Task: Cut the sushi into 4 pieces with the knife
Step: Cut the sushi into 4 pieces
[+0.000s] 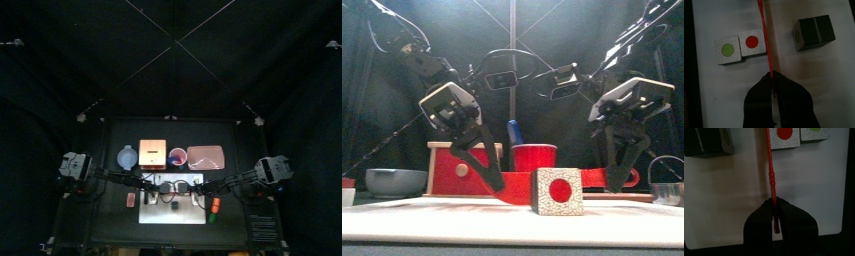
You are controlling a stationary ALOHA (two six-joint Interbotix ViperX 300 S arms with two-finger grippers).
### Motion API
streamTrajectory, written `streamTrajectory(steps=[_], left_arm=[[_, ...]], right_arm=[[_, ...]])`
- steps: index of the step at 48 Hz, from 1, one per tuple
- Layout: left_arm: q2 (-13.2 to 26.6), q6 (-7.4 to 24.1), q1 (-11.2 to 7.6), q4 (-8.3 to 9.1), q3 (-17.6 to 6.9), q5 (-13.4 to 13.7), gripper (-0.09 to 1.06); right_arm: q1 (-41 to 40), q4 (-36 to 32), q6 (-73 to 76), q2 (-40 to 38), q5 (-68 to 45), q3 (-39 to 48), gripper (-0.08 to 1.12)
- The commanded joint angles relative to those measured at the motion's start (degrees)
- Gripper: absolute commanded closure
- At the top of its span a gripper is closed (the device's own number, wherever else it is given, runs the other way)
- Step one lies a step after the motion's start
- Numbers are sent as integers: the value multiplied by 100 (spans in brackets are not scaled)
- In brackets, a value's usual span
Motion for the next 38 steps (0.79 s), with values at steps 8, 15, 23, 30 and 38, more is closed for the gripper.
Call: streamTrajectory(steps=[8, 15, 23, 30, 38], left_arm=[[-62, 26, 105, 123, 26, 62, 66], [-185, 18, 88, 105, 18, 62, 66], [-536, 18, -18, 97, -97, 255, 66], [-817, 18, -272, 105, -211, 589, 66], [-844, 9, -563, 88, -360, 756, 66]], right_arm=[[-141, -44, 18, -176, -18, -123, 76], [-105, -26, 18, -264, 35, -176, 76], [-26, 79, 18, -510, 387, -325, 76], [255, 141, 26, -721, 729, -536, 76], [457, 255, 35, -765, 800, -633, 76]])
